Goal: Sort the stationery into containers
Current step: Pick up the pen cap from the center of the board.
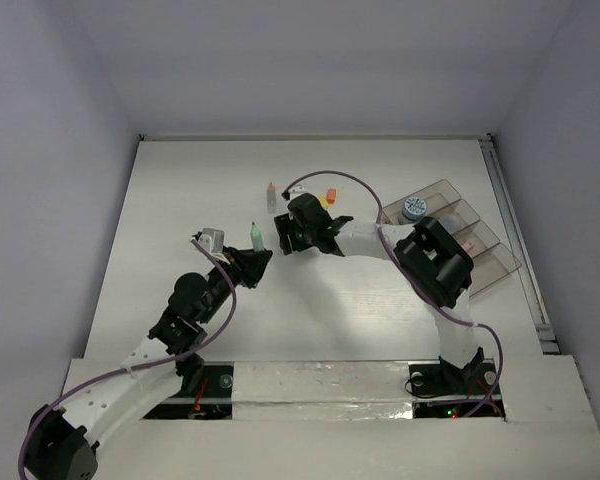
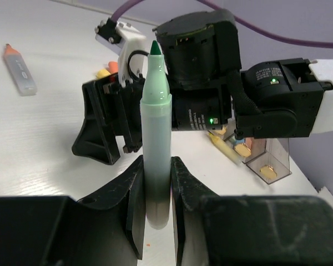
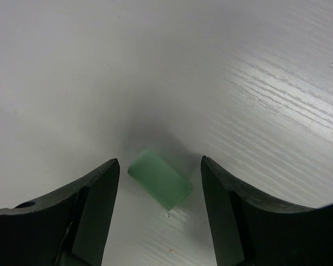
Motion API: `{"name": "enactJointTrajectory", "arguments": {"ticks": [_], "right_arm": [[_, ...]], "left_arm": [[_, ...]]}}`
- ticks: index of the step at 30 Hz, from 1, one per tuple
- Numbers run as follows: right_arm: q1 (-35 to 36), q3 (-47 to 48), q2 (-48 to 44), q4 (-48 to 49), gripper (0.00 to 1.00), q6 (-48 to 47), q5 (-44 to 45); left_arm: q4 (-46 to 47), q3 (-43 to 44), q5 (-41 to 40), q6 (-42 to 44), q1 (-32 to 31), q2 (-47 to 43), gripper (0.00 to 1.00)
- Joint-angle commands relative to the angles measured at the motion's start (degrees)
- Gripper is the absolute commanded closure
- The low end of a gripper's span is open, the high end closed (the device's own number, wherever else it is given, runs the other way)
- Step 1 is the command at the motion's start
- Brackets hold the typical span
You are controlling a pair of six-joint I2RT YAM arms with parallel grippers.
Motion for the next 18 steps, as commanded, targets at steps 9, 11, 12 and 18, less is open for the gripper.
{"name": "enactJointTrajectory", "arguments": {"ticks": [9, 11, 12, 18], "right_arm": [[1.0, 3.3, 3.0, -14.2, 0.31, -13.2, 3.5], [1.0, 3.3, 2.0, -14.3, 0.30, -12.2, 1.4], [1.0, 3.2, 1.6, -14.2, 0.27, -11.9, 0.3], [1.0, 3.9, 0.6, -13.0, 0.21, -18.1, -2.0]], "left_arm": [[-0.1, -0.3, -4.3, 1.4, -0.2, -2.9, 1.00], [-0.1, -0.2, -4.2, 1.3, -0.2, -2.8, 1.00], [-0.1, -0.2, -4.2, 1.4, -0.2, -2.7, 1.00], [0.0, -0.2, -4.1, 1.4, -0.2, -2.4, 1.00]]}}
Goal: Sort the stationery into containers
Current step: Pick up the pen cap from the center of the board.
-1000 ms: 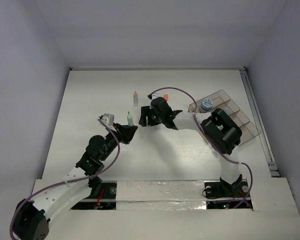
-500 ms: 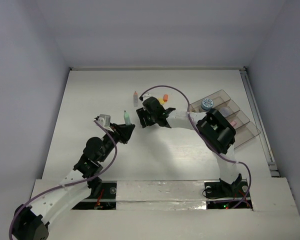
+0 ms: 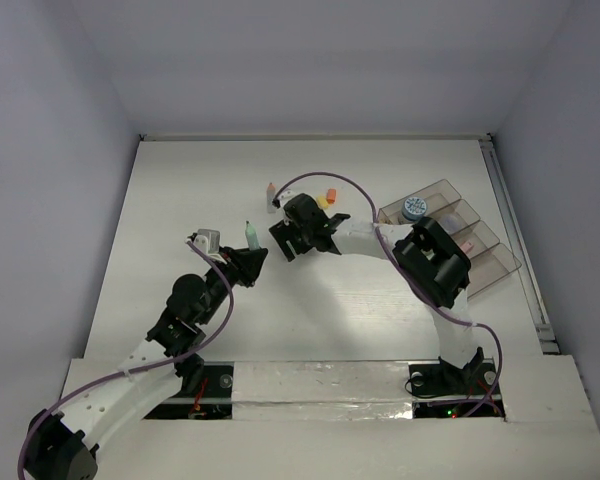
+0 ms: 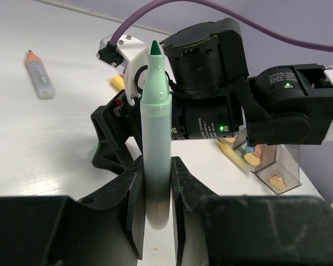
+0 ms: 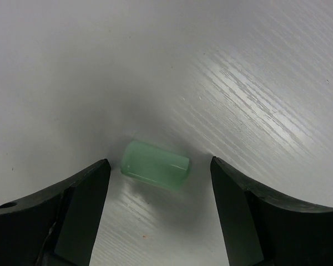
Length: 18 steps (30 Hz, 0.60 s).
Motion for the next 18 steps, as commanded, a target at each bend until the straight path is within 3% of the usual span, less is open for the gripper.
{"name": "enactJointTrajectory", "arguments": {"ticks": [1, 4, 8, 18], "right_arm": [[0.1, 0.7, -0.3, -5.5, 0.21, -6.8, -3.4], [0.1, 0.1, -0.3, -3.5, 0.21, -14.8, -9.0], [-0.4, 2.6, 0.8, -5.0, 0.21, -21.8, -10.1], [-2.9, 10.0, 5.5, -13.2, 0.21, -25.5, -19.3]], "left_arm": [[1.8, -0.2, -0.4, 0.9, -0.2, -0.1, 1.00], [1.5, -0.2, -0.7, 1.0, -0.2, -0.7, 1.00], [0.9, -0.3, -1.4, 1.1, -0.2, -1.8, 1.00], [0.5, -0.1, -1.7, 1.3, -0.2, -2.0, 1.00]]}}
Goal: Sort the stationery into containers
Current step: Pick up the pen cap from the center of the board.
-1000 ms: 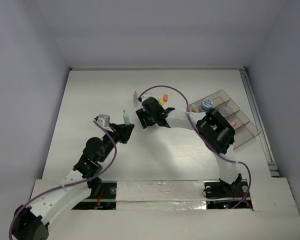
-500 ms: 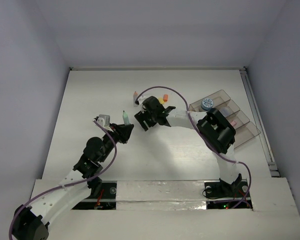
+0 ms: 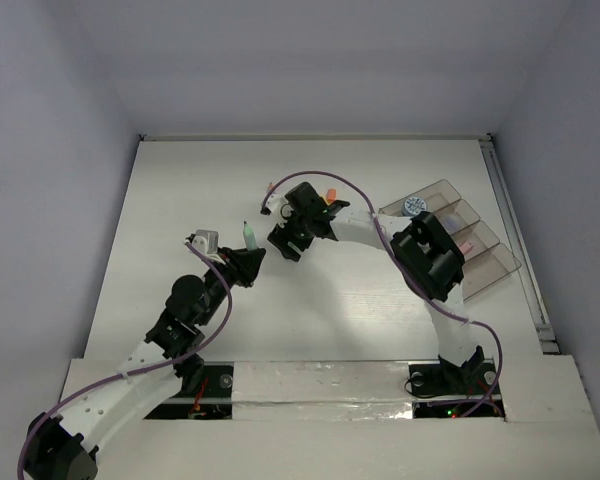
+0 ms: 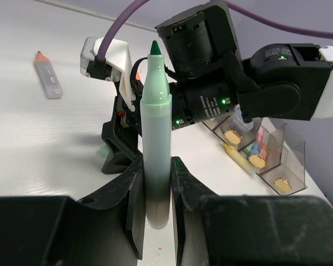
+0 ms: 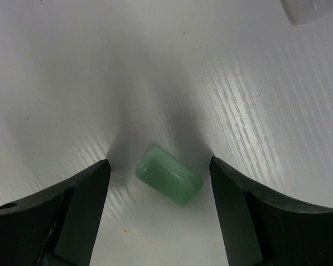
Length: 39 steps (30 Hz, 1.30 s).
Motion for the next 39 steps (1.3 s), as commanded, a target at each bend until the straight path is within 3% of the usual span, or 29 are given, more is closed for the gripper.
{"name": "enactJointTrajectory", "arguments": {"ticks": [1, 15, 25, 30, 39], "right_arm": [[-0.4, 2.6, 2.1, -5.4, 0.22, -2.9, -3.1], [-1.0, -7.9, -5.6, 1.6, 0.25, 5.1, -3.4], [-1.0, -9.0, -7.0, 4.3, 0.26, 5.8, -0.4], [-1.0, -6.1, -5.8, 4.2, 0.20, 1.5, 3.8], [-1.0, 0.8, -2.0, -1.8, 0.18, -10.3, 2.6]], "left_arm": [[1.9, -0.1, -0.4, 0.9, -0.2, -0.5, 1.00], [2.7, -0.1, 0.0, 0.8, -0.2, 0.9, 1.00], [2.6, -0.1, -0.1, 0.9, -0.2, 1.1, 1.00], [2.8, -0.1, 0.2, 0.8, -0.2, 1.3, 1.00], [2.4, 0.0, 0.0, 0.9, -0.2, 0.3, 1.00]]}}
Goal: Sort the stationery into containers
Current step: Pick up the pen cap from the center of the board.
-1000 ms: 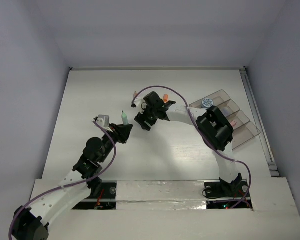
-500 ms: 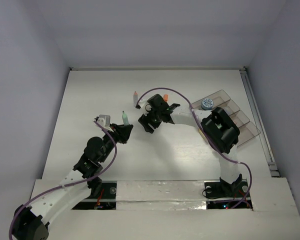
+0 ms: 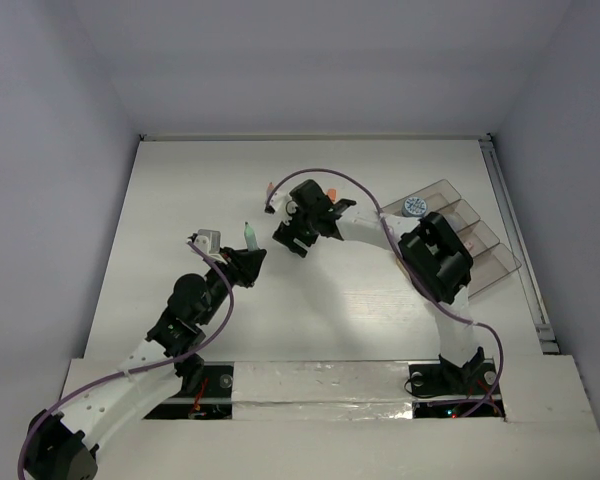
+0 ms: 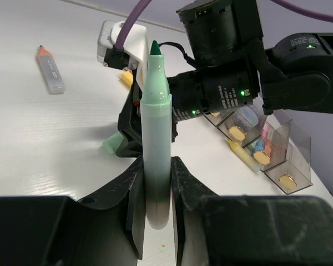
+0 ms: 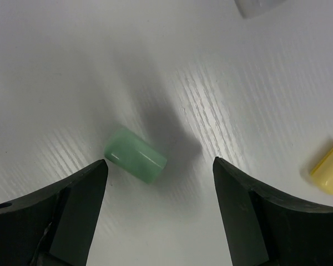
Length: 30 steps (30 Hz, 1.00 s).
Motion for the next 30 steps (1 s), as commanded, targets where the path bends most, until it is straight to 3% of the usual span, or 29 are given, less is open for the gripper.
{"name": "enactJointTrajectory", "arguments": {"ticks": [1, 11, 16, 19, 30], "right_arm": [[-0.2, 4.4, 2.1, -3.2, 0.18, -6.5, -2.2], [-0.7, 12.5, 8.6, -12.2, 0.22, -9.3, -8.0], [-0.7, 13.4, 9.3, -13.9, 0.40, -8.8, -5.7], [-0.7, 12.0, 8.4, -12.9, 0.43, -7.9, -4.6], [-0.7, 3.9, 3.6, -7.4, 0.43, -2.8, -3.8]], "left_arm": [[2.3, -0.1, -0.3, 0.6, -0.2, -1.2, 1.00], [1.3, -0.1, -1.5, 0.9, -0.2, -2.7, 1.00], [1.3, -0.1, -1.5, 0.9, -0.2, -2.7, 1.00], [1.3, -0.1, -1.6, 0.9, -0.2, -2.7, 1.00], [1.5, -0.1, -1.7, 1.0, -0.2, -2.2, 1.00]]}}
